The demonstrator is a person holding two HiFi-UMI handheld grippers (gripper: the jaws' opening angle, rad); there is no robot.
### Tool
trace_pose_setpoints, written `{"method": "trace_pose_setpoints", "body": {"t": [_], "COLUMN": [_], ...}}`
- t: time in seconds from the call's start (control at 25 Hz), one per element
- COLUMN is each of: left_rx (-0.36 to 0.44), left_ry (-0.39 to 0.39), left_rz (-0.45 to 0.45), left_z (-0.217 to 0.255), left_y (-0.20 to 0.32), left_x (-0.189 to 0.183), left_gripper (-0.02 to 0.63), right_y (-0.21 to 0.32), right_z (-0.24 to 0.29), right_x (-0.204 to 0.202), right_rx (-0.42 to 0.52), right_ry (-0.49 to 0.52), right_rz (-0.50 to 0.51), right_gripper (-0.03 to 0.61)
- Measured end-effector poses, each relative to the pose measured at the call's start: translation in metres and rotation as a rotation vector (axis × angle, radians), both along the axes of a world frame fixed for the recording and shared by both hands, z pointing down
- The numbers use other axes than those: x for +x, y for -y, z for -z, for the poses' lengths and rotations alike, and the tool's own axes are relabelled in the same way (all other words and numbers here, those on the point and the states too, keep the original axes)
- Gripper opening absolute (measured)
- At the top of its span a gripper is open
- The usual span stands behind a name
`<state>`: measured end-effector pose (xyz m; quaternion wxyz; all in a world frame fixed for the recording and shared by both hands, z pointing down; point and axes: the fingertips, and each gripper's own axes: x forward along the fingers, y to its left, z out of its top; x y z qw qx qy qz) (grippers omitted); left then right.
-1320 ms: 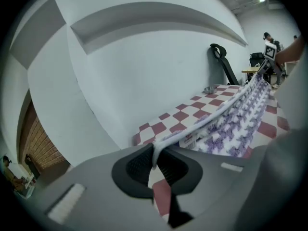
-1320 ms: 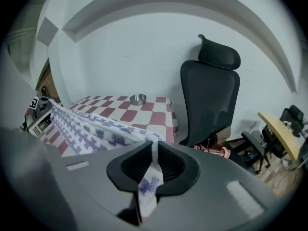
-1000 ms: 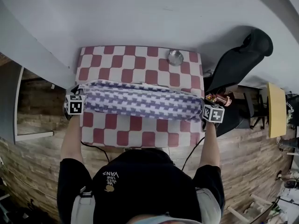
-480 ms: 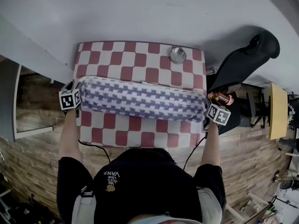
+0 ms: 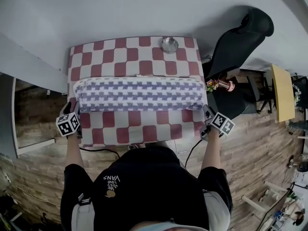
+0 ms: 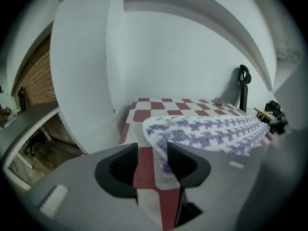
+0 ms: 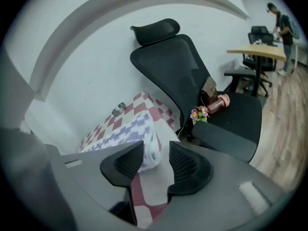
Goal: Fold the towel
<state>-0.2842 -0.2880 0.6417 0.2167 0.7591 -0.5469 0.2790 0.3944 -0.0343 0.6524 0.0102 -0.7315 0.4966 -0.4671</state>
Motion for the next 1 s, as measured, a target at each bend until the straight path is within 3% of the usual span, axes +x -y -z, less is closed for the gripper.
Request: {"method": "trace_pose_setpoints", "body": {"t": [0.24,0.52,0.6,0.8,1.0], "left_rx": [0.043,0.049,0.041,0.005,-0.009], "left_ry": [0.002,0.02,0.007,-0.005,0.023], "left_rz": [0.061,0.074,0.068,0.04,-0.001], "left_z": [0.003,0.006,0.005,-0.001,-0.009], "left_y": [-0.016,-0.007,-0.008,-0.01,-0.002], "left_x": [-0.013,-0.019,-0.018,-0.011,0.004], "left_gripper": [0.164,0.164,0.164,0.164,0.164], "right_y": [-0.009,0.012,0.017,0.016,0.002], "right_z": [-0.008,-0.029,-0.034,-0.031,0.004], "right_x": [-0.027,-0.025,-0.019,-0.007,0.038], "right_rx": [0.218,0.291,0.294,0.25,0.263], "right_ry": [0.436,0.626,0.643,0.542,0.366], "right_rz": [-0.217,-0.398,-0.44,-0.41,-0.36], "right_gripper": [0.183,0.206,0.195,0.047,0.035]}}
